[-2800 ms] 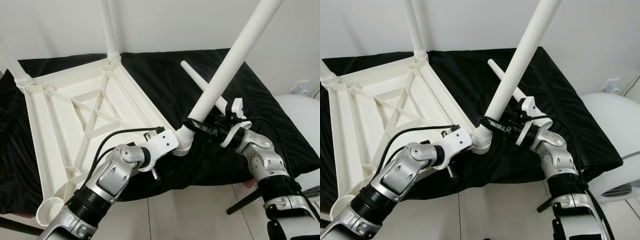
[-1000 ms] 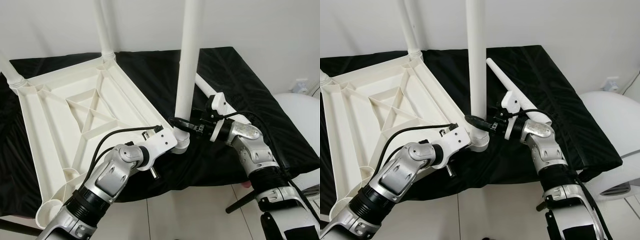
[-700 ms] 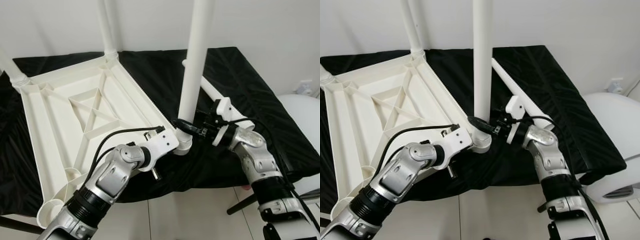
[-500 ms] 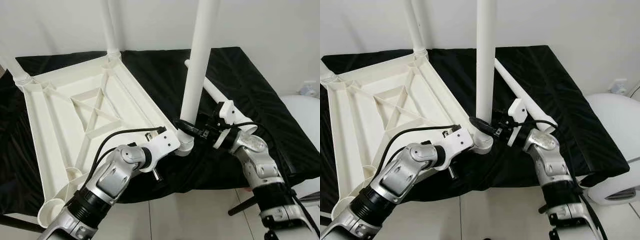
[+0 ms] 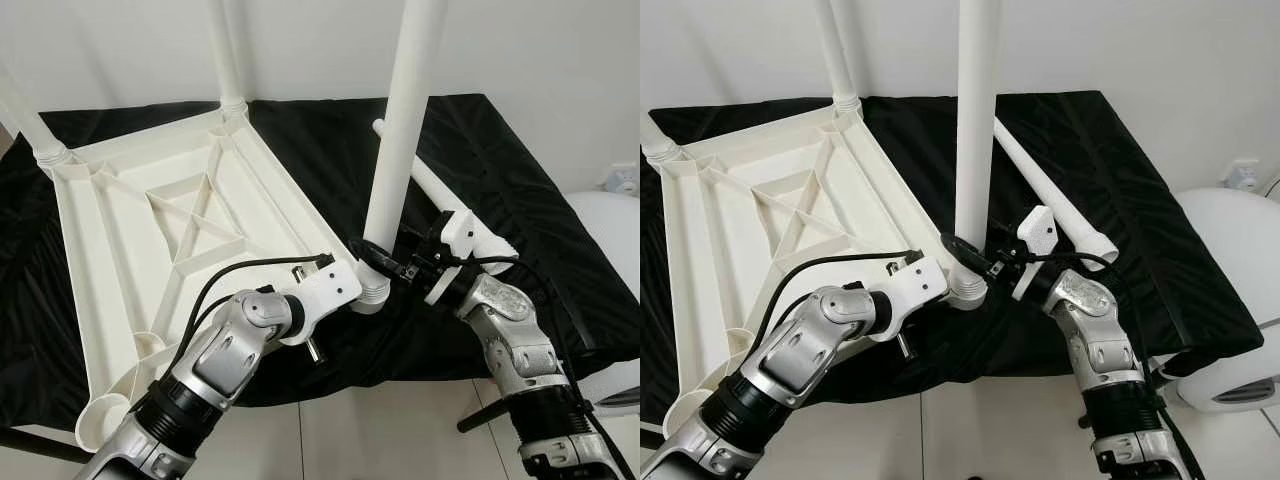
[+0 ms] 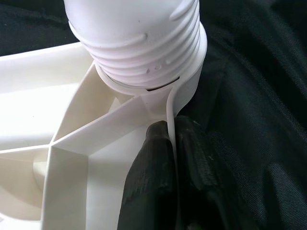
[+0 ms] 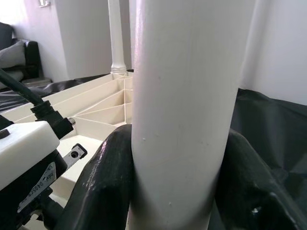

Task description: Building children table

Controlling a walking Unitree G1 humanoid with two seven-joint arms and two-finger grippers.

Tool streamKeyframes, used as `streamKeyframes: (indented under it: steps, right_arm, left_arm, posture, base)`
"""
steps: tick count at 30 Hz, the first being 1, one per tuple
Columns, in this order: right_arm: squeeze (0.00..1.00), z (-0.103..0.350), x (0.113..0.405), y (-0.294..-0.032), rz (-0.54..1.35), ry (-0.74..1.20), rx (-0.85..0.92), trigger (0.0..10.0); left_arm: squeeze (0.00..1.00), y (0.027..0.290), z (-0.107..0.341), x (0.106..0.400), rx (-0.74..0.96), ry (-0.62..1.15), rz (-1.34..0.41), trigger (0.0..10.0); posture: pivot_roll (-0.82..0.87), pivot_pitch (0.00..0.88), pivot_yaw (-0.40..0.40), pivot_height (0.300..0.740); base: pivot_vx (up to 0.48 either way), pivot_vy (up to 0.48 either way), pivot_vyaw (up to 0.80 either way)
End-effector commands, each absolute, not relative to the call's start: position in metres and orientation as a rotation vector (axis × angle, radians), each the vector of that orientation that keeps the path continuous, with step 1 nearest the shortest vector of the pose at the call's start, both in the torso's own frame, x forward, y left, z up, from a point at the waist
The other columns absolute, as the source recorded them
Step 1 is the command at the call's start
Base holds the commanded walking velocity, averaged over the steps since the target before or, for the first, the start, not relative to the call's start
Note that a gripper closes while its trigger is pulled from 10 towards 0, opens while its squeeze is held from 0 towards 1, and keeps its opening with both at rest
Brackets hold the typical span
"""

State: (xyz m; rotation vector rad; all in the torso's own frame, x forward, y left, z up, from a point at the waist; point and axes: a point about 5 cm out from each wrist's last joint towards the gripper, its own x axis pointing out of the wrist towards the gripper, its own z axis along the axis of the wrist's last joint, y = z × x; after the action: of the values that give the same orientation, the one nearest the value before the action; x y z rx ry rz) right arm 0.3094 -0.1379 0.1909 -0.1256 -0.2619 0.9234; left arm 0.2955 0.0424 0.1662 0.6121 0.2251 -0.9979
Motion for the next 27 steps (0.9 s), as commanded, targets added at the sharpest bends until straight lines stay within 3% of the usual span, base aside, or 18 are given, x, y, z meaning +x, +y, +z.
streamKeyframes:
  steps: [1,27]
  right_arm:
    - [0.00,0.124,0.297,-0.139,0.925,0.068,-0.106,10.0]
    - [0.00,0.125,0.277,-0.117,0.870,0.014,-0.053,10.0]
  left_arm:
    - [0.00,0.048,0.161,0.296,0.645,0.249,-0.962,10.0]
    - [0.00,0.048,0.162,0.298,0.634,0.254,-0.960,10.0]
  posture:
    - [-0.09,0.175,0.040,0.740]
    - [-0.10,0.176,0.041,0.740]
  base:
    - [0.000,0.000,0.00]
    - [0.000,0.000,0.00]
